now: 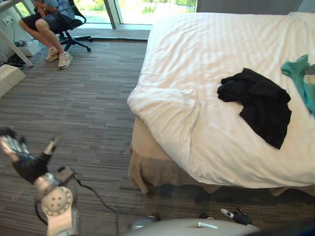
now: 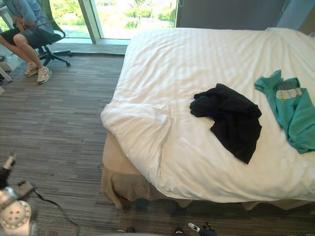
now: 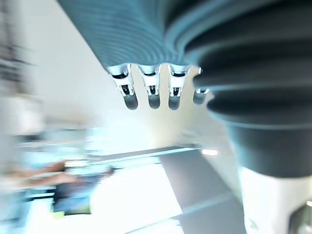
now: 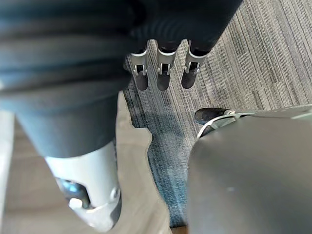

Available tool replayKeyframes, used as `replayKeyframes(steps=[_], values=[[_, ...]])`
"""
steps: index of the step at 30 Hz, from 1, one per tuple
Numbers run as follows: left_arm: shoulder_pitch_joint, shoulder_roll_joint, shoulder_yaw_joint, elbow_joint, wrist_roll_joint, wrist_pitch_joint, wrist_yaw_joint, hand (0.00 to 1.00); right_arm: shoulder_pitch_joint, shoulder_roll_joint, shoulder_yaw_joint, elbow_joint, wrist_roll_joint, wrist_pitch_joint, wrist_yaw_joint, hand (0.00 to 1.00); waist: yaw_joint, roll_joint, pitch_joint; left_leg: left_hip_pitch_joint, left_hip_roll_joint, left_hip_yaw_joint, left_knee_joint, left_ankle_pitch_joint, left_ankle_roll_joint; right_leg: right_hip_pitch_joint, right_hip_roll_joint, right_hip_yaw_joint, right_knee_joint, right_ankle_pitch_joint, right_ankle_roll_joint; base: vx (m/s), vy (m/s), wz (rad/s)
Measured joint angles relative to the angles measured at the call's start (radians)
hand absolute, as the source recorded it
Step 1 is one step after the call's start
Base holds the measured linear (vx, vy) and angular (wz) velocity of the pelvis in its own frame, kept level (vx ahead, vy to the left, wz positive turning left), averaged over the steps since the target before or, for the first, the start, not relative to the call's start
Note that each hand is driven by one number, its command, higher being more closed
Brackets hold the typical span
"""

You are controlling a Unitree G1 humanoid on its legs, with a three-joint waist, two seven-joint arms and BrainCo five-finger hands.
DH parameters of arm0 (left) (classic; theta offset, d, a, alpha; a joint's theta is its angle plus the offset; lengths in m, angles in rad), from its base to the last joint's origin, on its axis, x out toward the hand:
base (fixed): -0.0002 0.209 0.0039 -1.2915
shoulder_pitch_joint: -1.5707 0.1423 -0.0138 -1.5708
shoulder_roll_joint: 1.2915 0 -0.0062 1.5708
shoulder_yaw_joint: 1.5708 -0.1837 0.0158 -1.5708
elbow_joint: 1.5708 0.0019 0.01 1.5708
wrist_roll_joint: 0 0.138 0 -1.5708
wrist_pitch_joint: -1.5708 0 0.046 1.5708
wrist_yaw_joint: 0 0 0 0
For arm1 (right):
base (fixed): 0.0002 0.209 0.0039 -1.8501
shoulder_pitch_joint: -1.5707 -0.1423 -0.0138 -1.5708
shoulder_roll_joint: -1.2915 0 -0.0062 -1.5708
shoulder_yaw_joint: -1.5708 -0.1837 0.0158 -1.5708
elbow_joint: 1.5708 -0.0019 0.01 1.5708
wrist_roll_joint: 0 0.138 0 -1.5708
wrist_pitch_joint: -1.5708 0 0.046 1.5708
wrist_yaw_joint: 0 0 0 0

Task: Tidy the bed and pick cloth on bed and put in laundry

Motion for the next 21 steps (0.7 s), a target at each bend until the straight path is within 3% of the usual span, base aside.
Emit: replayKeyframes(steps=[4,6,7,9,10,12,14,19,21], values=[[-0.231,0.185,-0.032,0.04,0.072,0.216,-0.156,0.0,0.02,0.0,-0.042,-0.009,-0.002,0.041,0.007,0.0,-0.007,0.008,-0.033,0.004,0.002,0.029,-0.005,0.0,-0.002,-0.008,0.007,0.036,-0.012,0.009,-0.007,-0.05,-0.013,-0.2],[-0.331,0.277,-0.09,0.137,0.136,0.264,-0.219,0.0,0.018,-0.002,-0.053,-0.014,-0.003,0.057,0.005,0.0,-0.013,0.017,-0.036,0.006,0.0,0.042,-0.007,0.002,-0.002,-0.011,0.009,0.049,-0.024,0.02,-0.008,-0.03,-0.004,-0.25],[-0.384,0.337,-0.121,0.212,0.176,0.276,-0.251,0.0,0.017,-0.002,-0.057,-0.026,-0.013,0.061,0.005,0.0,-0.03,0.02,-0.038,0.003,-0.001,0.047,-0.007,0.002,-0.002,-0.015,0.009,0.052,-0.033,0.028,-0.008,-0.03,-0.008,-0.25],[-0.461,0.4,-0.151,0.35,0.224,0.269,-0.271,0.0,0.017,-0.005,-0.059,-0.035,-0.023,0.063,0.004,0.0,-0.043,0.029,-0.039,-0.003,-0.003,0.065,-0.007,0.003,-0.002,-0.027,0.014,0.062,-0.045,0.039,-0.01,-0.02,-0.016,-0.28],[-0.514,0.424,-0.169,0.459,0.227,0.244,-0.272,0.0,0.017,-0.011,-0.059,-0.035,-0.03,0.066,0.004,0.0,-0.051,0.041,-0.033,-0.003,-0.007,0.068,-0.006,0.003,-0.002,-0.032,0.015,0.078,-0.049,0.043,-0.01,0.01,-0.017,-0.21],[-0.573,0.427,-0.209,0.547,0.227,0.216,-0.265,0.0,0.015,-0.019,-0.059,-0.034,-0.032,0.07,0.004,0.0,-0.068,0.054,-0.023,-0.003,-0.01,0.068,-0.003,0.003,-0.002,-0.034,0.011,0.081,-0.047,0.043,-0.01,0.01,-0.005,-0.02],[-0.627,0.417,-0.282,0.556,0.229,0.218,-0.261,0.0,0.001,-0.024,-0.058,-0.03,-0.038,0.074,0.003,0.0,-0.074,0.058,0.001,-0.016,-0.013,0.068,0.014,0.003,-0.003,-0.044,0.006,0.083,-0.036,0.043,-0.01,-0.02,0.002,-0.01],[-0.87,0.347,-0.438,0.619,0.308,0.334,-0.215,0.0,-0.144,-0.036,-0.025,-0.031,-0.033,0.061,-0.018,0.0,-0.096,0.059,0.123,-0.147,-0.009,0.078,0.099,0.003,-0.003,-0.212,-0.013,0.125,0.102,0.022,-0.028,-0.11,0.005,-0.11],[-0.938,0.343,-0.497,0.662,0.336,0.378,-0.195,0.0,-0.181,-0.039,0.01,-0.055,-0.025,0.054,-0.026,0.0,-0.121,0.05,0.175,-0.179,-0.007,0.098,0.121,0.003,-0.003,-0.269,-0.015,0.157,0.147,0.012,-0.032,-0.14,-0.005,-0.27]])
